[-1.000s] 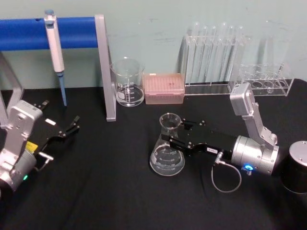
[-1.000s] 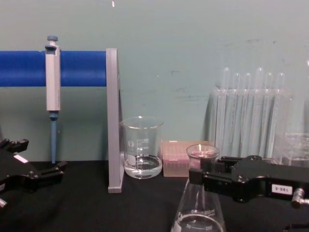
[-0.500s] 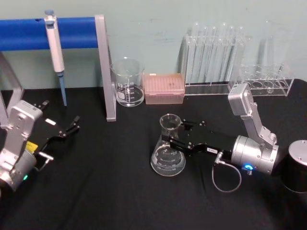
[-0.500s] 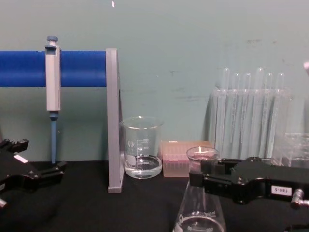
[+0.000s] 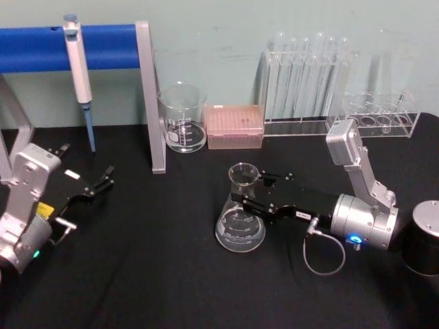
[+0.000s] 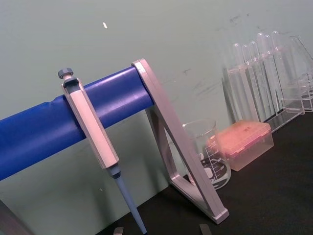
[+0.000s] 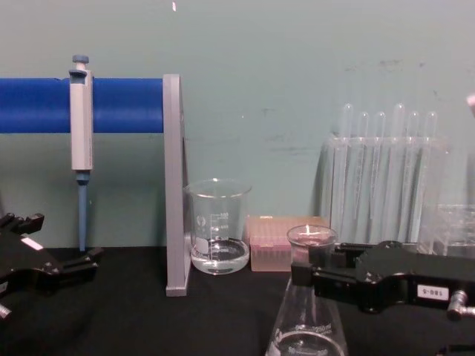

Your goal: Grasp the erlenmeyer flask with one hand, shake it three times, then place it back.

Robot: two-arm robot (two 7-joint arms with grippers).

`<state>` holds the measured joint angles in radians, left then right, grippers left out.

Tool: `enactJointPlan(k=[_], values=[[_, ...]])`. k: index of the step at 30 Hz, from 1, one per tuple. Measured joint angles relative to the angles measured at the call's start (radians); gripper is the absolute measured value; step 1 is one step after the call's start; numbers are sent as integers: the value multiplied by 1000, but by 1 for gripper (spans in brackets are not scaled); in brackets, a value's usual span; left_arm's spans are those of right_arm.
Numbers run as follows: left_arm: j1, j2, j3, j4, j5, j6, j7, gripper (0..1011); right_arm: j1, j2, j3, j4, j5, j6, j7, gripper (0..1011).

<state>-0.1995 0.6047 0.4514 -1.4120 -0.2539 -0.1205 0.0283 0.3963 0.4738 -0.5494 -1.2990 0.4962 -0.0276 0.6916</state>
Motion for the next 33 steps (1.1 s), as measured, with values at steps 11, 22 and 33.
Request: enactJointPlan(k=[11,22,33], values=[[0,0,0,0,0,0,0,1001,-1,0,1,-1,0,0,0,449],[0,0,0,0,0,0,0,1001,-2,0,1,-1,1,-2,0,706],[0,0,0,0,0,0,0,1001,-2,0,1,-1,1,-2,0,1003]])
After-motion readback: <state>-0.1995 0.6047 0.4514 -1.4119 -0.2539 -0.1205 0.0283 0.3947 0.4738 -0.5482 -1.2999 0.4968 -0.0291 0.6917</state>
